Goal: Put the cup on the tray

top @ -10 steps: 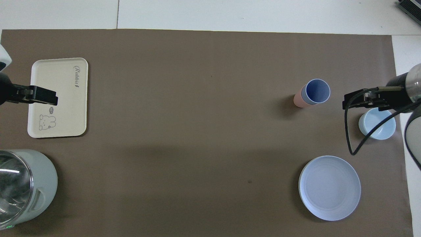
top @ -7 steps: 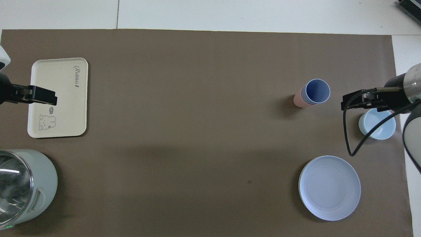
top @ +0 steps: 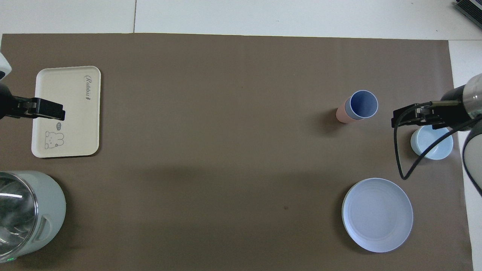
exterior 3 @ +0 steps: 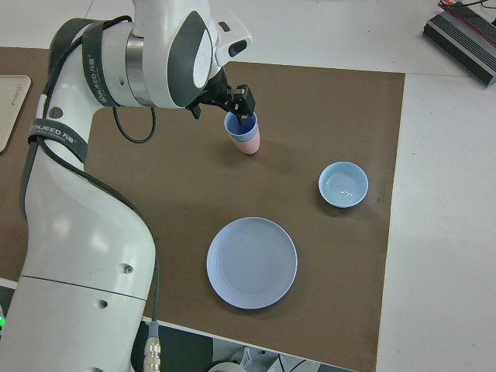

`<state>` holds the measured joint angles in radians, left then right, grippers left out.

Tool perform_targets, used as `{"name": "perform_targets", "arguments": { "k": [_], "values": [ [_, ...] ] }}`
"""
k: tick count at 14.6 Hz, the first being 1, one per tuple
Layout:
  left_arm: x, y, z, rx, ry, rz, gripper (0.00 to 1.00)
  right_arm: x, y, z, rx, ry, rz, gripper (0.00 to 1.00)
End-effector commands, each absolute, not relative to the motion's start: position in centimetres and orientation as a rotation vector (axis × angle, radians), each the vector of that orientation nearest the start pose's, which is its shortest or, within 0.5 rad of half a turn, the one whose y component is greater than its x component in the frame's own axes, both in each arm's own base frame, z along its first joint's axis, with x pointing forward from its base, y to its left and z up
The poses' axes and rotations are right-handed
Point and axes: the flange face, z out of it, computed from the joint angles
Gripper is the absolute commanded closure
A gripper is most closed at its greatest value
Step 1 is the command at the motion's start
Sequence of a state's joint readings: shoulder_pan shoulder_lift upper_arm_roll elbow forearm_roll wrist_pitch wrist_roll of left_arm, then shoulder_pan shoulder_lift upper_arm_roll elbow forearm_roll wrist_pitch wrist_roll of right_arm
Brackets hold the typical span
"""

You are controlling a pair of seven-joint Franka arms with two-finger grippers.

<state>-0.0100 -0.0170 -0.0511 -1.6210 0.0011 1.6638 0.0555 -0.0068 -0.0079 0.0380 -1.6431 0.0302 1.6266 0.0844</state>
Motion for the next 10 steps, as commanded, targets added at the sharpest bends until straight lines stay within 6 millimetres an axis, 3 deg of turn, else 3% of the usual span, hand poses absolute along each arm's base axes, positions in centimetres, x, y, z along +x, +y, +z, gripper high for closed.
{"name": "perform_targets", "arguments": {
  "k": [1,5,8,10],
  "values": [
    [55.3,-3.3,61.8,-3.142,0.163,-0.113,0.00,55.2,0.6,59.9,-3.117,0.095,0.028,0.10],
    [55.3,-3.3,61.8,-3.142,0.163,-0.113,0.00,57.4,-1.6,59.9,-3.104,0.214,0.023,0.10],
    [55.3,-3.3,61.8,-3.142,0.163,-0.113,0.00,59.4,-3.5,59.4,-3.016,0.603,0.034,0.10],
    [55.3,-3.3,61.8,-3.142,0.163,-0.113,0.00,60.3,-6.3,57.3,-2.954,0.836,0.077,0.10]
  ]
}}
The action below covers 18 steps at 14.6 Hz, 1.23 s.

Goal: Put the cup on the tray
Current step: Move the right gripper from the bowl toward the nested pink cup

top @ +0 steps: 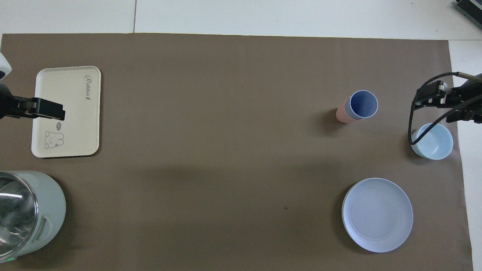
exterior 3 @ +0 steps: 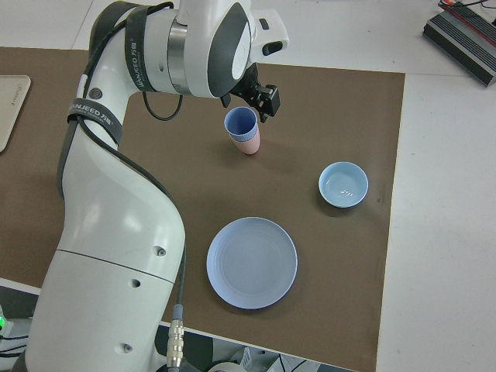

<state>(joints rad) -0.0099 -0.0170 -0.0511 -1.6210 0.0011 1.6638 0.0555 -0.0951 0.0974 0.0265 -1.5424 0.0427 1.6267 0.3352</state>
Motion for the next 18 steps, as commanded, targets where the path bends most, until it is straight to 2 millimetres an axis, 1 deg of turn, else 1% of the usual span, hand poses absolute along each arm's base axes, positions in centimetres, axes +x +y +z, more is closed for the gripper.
{"name": "perform_targets", "arguments": {
  "k": [1,2,3,4,5,7,8,11,13,14,15,17,18],
  "values": [
    [55.3,-3.3,61.8,-3.142,0.163,-0.113,0.00,61.0,-7.5,56.8,-2.900,0.919,0.084,0.11],
    [55.3,-3.3,61.8,-3.142,0.163,-0.113,0.00,62.2,-8.2,55.8,-2.834,0.995,0.126,0.11],
    [55.3,-3.3,61.8,-3.142,0.163,-0.113,0.00,63.1,-10.8,55.3,-2.727,1.115,0.165,0.10],
    [55.3,-3.3,61.8,-3.142,0.163,-0.113,0.00,63.5,-12.6,54.2,-2.656,1.190,0.206,0.11],
    [55.3,-3.3,61.8,-3.142,0.163,-0.113,0.00,63.9,-13.3,53.3,-2.634,1.234,0.218,0.10],
    [55.3,-3.3,61.8,-3.142,0.163,-0.113,0.00,65.2,-13.5,51.1,-2.566,1.380,0.221,0.11],
    [55.3,-3.3,61.8,-3.142,0.163,-0.113,0.00,65.8,-14.0,49.6,-2.526,1.451,0.228,0.11],
    [55.3,-3.3,61.8,-3.142,0.163,-0.113,0.00,67.3,-13.8,45.2,-2.447,1.589,0.293,0.11],
    [55.3,-3.3,61.8,-3.142,0.163,-0.113,0.00,68.3,-14.0,41.2,-2.377,1.641,0.375,0.10],
    [55.3,-3.3,61.8,-3.142,0.163,-0.113,0.00,68.9,-14.3,39.0,-2.315,1.649,0.426,0.10],
    [55.3,-3.3,61.8,-3.142,0.163,-0.113,0.00,69.5,-14.2,37.3,-2.240,1.673,0.477,0.10],
    [55.3,-3.3,61.8,-3.142,0.163,-0.113,0.00,69.9,-13.7,35.1,-2.192,1.710,0.527,0.10],
    [55.3,-3.3,61.8,-3.142,0.163,-0.113,0.00,70.1,-13.7,34.0,-2.180,1.718,0.522,0.10]
  ]
}}
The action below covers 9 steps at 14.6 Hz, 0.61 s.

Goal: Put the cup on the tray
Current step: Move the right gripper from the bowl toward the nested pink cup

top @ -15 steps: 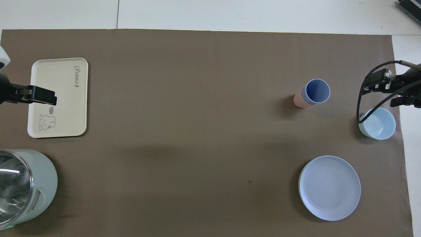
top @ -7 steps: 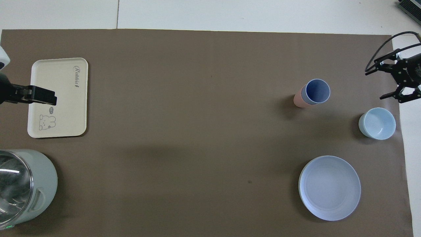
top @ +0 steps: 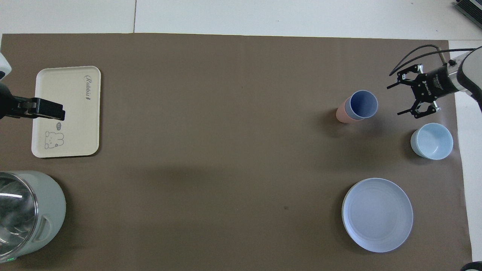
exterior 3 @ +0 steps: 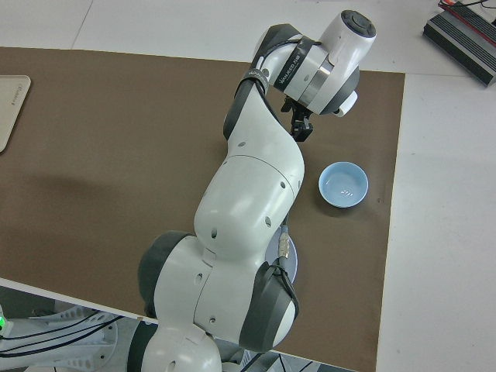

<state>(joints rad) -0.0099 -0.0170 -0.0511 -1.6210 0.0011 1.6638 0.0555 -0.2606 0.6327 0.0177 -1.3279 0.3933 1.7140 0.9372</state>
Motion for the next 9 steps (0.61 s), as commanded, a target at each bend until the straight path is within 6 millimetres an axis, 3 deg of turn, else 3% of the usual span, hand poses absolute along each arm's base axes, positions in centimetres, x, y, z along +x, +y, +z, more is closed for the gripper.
{"name": "perform_targets", "arguments": {
  "k": [1,6,9],
  "values": [
    [55.3,-3.3,61.8,-3.142,0.163,-0.113,0.00,70.6,-13.2,33.4,-2.167,1.720,0.492,0.10],
    [55.3,-3.3,61.8,-3.142,0.163,-0.113,0.00,70.3,-11.8,29.2,-1.985,1.804,0.576,0.10],
    [55.3,-3.3,61.8,-3.142,0.163,-0.113,0.00,69.5,-10.0,28.3,-1.973,1.791,0.638,0.07]
  ]
}}
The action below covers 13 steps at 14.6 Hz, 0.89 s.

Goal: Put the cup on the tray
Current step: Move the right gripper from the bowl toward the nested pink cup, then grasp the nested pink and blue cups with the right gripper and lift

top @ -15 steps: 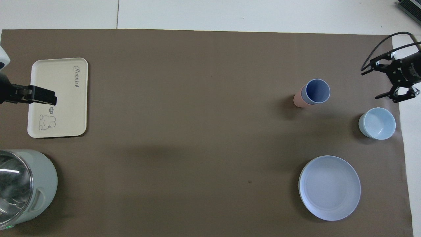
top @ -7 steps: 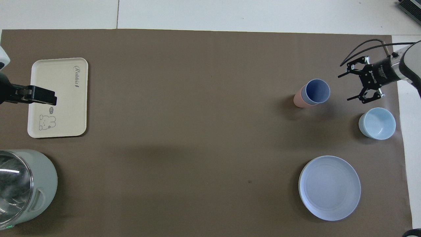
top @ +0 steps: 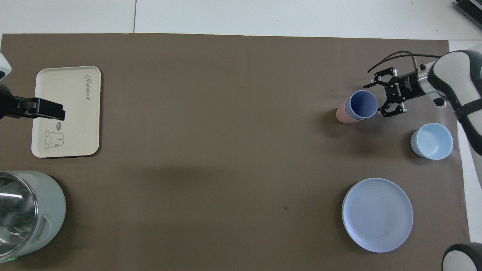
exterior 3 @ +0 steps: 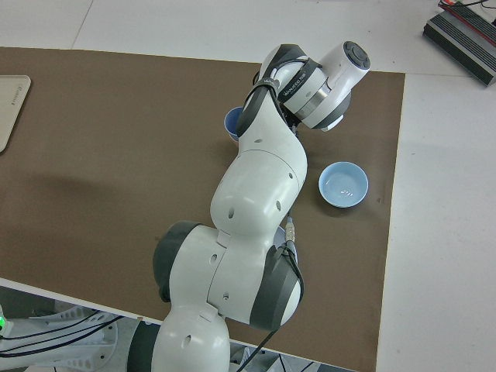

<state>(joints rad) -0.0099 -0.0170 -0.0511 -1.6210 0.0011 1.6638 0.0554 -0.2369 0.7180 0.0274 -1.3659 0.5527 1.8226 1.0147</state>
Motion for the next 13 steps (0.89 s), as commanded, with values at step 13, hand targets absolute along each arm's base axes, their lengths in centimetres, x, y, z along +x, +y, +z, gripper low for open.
{"name": "perform_targets", "arguments": {
  "k": [13],
  "values": [
    [55.3,-3.3,61.8,-3.142,0.163,-0.113,0.00,66.0,-7.4,27.7,-1.972,1.673,0.743,0.05]
  ]
}}
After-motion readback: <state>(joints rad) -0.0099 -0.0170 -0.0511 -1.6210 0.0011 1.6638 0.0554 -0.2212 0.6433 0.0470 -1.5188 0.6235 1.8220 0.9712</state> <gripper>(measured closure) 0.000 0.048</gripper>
